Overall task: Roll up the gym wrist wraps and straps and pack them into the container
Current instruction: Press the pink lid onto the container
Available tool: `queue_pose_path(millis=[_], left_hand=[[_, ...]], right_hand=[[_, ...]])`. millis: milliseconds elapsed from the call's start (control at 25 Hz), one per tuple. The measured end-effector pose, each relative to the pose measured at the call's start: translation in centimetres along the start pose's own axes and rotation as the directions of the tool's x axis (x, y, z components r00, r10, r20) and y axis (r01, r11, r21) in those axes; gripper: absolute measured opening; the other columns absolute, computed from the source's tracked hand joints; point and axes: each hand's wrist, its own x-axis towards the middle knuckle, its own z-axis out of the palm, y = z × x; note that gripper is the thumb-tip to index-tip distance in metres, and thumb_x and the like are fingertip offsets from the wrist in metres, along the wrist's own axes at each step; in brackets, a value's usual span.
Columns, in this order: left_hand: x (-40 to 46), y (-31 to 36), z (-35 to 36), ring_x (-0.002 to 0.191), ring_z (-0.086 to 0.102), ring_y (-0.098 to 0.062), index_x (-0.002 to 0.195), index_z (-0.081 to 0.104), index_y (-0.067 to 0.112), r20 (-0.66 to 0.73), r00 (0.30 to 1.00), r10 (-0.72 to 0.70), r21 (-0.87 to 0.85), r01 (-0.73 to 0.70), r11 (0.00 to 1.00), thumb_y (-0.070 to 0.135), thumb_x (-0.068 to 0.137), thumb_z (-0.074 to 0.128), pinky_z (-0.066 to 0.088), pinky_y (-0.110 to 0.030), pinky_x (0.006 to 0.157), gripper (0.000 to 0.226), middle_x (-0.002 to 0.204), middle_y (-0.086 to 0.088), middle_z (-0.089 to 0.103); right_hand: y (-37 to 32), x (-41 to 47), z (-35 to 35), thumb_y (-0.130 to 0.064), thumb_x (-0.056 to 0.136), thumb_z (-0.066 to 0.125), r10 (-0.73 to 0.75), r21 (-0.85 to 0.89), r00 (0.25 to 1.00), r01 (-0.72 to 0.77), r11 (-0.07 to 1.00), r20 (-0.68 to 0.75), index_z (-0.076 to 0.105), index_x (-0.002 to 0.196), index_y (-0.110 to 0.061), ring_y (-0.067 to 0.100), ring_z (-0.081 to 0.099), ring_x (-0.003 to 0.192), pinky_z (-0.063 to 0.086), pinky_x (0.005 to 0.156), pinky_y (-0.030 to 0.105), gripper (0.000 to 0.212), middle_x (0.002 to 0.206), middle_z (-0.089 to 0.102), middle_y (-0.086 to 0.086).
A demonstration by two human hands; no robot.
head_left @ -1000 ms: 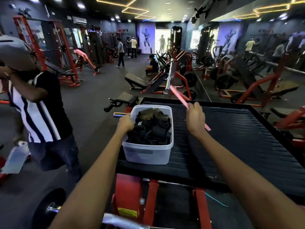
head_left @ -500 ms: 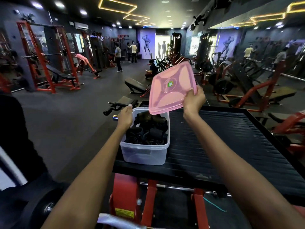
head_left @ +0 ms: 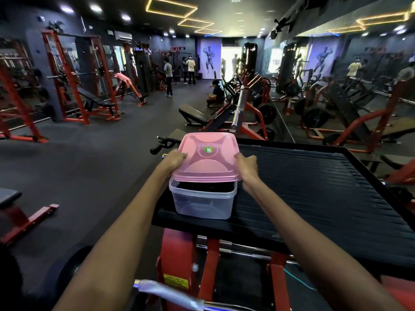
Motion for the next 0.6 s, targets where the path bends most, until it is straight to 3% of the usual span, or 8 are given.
queue_pose_path(millis=[120, 280, 440, 600], left_hand=[[-0.6, -0.8, 0.6, 0.12, 0.05, -0.037, 0.128, 0.045, -0.01, 0.054, 0.998, 0.024, 0.202, -0.035, 0.979, 0.012, 0.098, 0.035, 0.041, -0.036, 0.1, 0.039, 0.134, -0.024, 0.049], [-0.5, -1.4, 1.0, 0.124, 0.045, -0.038, 0.13, 0.042, -0.007, 0.026, 0.999, 0.031, 0.304, -0.038, 0.952, 0.017, 0.1, 0.029, 0.035, -0.035, 0.098, 0.041, 0.139, -0.026, 0.044], [-0.4, -1.6, 0.8, 0.127, 0.042, -0.038, 0.134, 0.039, -0.003, -0.012, 0.999, 0.031, 0.363, -0.025, 0.931, 0.018, 0.101, 0.027, 0.034, -0.035, 0.1, 0.041, 0.141, -0.027, 0.041], [-0.2, -1.3, 0.9, 0.124, 0.046, -0.038, 0.136, 0.04, 0.006, 0.009, 0.997, -0.08, 0.445, 0.068, 0.893, 0.016, 0.091, 0.034, 0.037, -0.039, 0.101, 0.046, 0.14, -0.023, 0.044]], right_hand=[[1.3, -0.6, 0.5, -0.012, 0.092, 0.037, 0.001, -0.087, 0.998, 0.005, 0.996, 0.067, 0.036, 0.128, 0.0, 0.027, 0.055, 0.099, 0.046, 0.079, 0.037, 0.038, 0.125, 0.053, 0.019], [2.7, -1.4, 0.9, -0.008, 0.094, 0.029, -0.06, -0.109, 0.995, 0.069, 0.992, 0.084, 0.045, 0.128, -0.004, 0.03, 0.055, 0.106, 0.046, 0.084, 0.037, 0.038, 0.123, 0.056, 0.015], [3.5, -1.4, 1.4, -0.015, 0.095, 0.029, -0.089, -0.156, 0.995, 0.096, 0.983, 0.05, 0.048, 0.124, -0.003, 0.031, 0.055, 0.108, 0.045, 0.085, 0.04, 0.037, 0.123, 0.055, 0.017], [3.6, -0.6, 0.9, -0.024, 0.095, 0.032, -0.049, -0.228, 0.999, 0.046, 0.973, -0.004, 0.048, 0.125, -0.001, 0.035, 0.052, 0.112, 0.045, 0.093, 0.044, 0.041, 0.128, 0.05, 0.019]])
